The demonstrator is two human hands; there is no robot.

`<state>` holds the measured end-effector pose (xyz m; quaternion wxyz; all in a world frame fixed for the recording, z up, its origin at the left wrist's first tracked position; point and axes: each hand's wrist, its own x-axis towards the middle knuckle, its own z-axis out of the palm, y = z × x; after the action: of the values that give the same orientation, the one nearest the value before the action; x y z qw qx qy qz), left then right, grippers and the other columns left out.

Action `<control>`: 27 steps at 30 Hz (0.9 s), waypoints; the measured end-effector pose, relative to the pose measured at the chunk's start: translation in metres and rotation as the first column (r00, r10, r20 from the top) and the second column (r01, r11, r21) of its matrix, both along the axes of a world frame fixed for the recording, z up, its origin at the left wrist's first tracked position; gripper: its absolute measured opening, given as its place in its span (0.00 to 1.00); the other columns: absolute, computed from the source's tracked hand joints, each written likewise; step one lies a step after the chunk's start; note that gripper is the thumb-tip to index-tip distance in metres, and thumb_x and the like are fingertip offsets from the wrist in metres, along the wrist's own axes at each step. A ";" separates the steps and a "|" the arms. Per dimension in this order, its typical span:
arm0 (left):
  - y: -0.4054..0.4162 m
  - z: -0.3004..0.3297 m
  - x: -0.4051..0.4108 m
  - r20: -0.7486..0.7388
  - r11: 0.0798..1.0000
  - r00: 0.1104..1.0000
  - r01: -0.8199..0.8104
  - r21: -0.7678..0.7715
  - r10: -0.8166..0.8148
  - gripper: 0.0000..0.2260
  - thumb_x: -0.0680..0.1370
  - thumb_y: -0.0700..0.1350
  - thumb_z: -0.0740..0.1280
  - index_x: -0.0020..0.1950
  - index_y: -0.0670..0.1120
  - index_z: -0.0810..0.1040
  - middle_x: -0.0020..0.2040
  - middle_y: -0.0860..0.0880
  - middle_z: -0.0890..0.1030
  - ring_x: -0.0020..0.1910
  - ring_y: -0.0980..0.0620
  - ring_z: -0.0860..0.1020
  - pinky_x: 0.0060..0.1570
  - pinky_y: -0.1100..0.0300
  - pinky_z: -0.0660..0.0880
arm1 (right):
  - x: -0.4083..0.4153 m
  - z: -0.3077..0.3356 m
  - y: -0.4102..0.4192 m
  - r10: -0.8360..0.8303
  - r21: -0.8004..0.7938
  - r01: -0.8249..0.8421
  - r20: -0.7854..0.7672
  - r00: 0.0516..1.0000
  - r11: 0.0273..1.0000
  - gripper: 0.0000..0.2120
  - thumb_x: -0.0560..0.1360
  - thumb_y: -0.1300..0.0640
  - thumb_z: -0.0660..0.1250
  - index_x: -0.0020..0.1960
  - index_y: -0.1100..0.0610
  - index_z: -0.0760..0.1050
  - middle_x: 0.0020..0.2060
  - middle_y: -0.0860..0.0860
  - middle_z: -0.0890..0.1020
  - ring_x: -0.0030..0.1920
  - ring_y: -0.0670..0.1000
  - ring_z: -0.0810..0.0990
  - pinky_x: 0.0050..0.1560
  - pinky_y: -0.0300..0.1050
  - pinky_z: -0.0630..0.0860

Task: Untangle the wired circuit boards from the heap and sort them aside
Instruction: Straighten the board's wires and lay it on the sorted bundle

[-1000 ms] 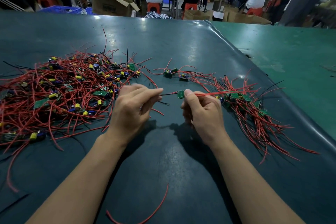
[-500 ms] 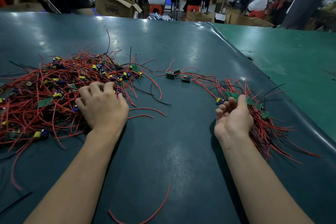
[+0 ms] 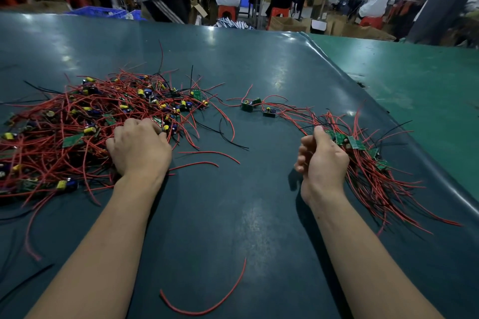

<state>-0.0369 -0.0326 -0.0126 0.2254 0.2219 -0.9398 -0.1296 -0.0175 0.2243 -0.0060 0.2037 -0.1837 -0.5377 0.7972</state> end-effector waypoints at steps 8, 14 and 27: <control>-0.001 -0.001 -0.005 -0.037 0.998 0.999 -0.007 0.066 0.009 0.15 0.77 0.48 0.69 0.60 0.44 0.72 0.55 0.39 0.79 0.61 0.37 0.70 0.59 0.45 0.65 | 0.004 -0.001 0.001 0.055 0.095 -0.056 0.011 0.998 0.994 0.19 0.79 0.51 0.65 0.32 0.56 0.75 0.23 0.47 0.75 0.21 0.46 0.68 0.20 0.37 0.64; 0.009 0.006 0.002 -0.482 0.990 0.870 0.139 0.031 -0.107 0.11 0.79 0.45 0.66 0.57 0.41 0.80 0.50 0.39 0.82 0.51 0.37 0.75 0.53 0.47 0.68 | 0.005 0.003 0.000 0.092 0.091 -0.094 0.023 0.996 0.991 0.18 0.80 0.52 0.65 0.32 0.56 0.75 0.23 0.48 0.75 0.21 0.46 0.68 0.21 0.36 0.64; 0.089 0.003 0.032 -0.674 0.403 0.202 0.902 -0.154 -0.710 0.12 0.73 0.31 0.69 0.56 0.37 0.82 0.55 0.41 0.81 0.55 0.49 0.80 0.59 0.59 0.75 | 0.015 0.007 -0.009 0.721 -0.073 -0.728 -0.103 0.685 0.682 0.12 0.72 0.53 0.68 0.54 0.55 0.81 0.41 0.51 0.83 0.29 0.46 0.74 0.27 0.34 0.68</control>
<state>-0.0044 0.0566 -0.0094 0.3980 -0.3409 -0.7382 -0.4248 -0.0023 0.2149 0.0012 -0.1207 0.0597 -0.5156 0.8462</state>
